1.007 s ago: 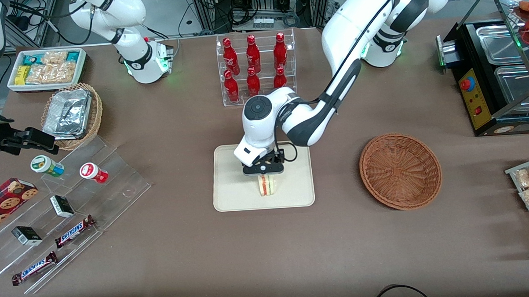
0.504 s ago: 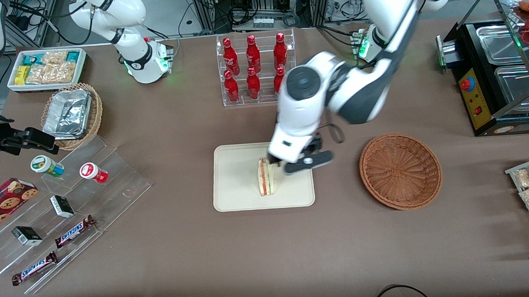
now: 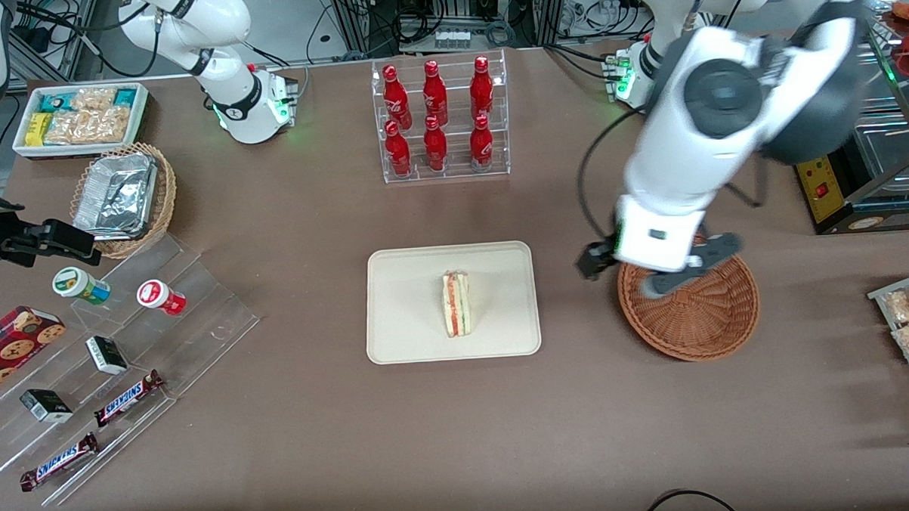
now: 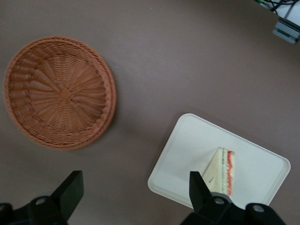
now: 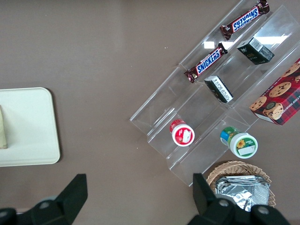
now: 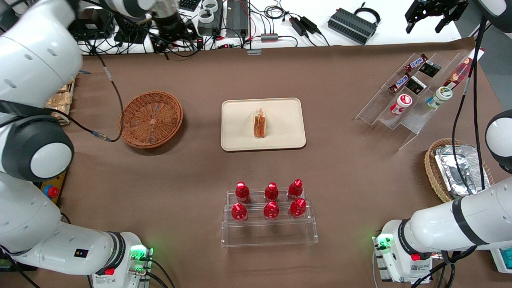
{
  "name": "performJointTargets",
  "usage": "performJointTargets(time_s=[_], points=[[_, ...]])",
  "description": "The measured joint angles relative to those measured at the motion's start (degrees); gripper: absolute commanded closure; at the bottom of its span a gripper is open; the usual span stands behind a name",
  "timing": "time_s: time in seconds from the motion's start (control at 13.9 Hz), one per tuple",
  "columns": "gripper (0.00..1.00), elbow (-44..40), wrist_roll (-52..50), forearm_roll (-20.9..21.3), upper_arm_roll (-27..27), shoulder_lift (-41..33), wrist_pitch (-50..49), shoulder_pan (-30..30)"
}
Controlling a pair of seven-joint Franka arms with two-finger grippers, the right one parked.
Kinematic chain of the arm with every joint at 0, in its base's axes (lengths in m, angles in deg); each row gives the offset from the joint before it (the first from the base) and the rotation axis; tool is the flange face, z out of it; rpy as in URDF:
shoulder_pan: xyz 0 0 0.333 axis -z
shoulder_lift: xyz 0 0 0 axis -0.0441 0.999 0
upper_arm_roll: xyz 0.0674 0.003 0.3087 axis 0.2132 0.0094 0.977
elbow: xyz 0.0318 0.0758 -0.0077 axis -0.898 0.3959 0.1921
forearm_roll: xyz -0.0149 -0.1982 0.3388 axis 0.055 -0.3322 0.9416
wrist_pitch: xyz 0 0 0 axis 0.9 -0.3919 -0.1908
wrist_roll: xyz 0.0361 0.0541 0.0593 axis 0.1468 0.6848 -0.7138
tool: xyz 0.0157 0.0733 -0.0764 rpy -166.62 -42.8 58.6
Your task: Place sandwich from basket to tray
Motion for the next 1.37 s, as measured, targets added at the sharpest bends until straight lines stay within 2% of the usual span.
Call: performJointTargets(time_s=[0.43, 0.79, 1.37], points=[[0.01, 0.52, 16.02, -2.00, 0.00, -5.03, -8.75, -9.91], [0.01, 5.72, 29.46, -3.24, 0.08, -11.18, -11.31, -18.34], [0.01, 6.70, 44.74, -3.67, 2.20, -14.89, -17.22, -23.04]])
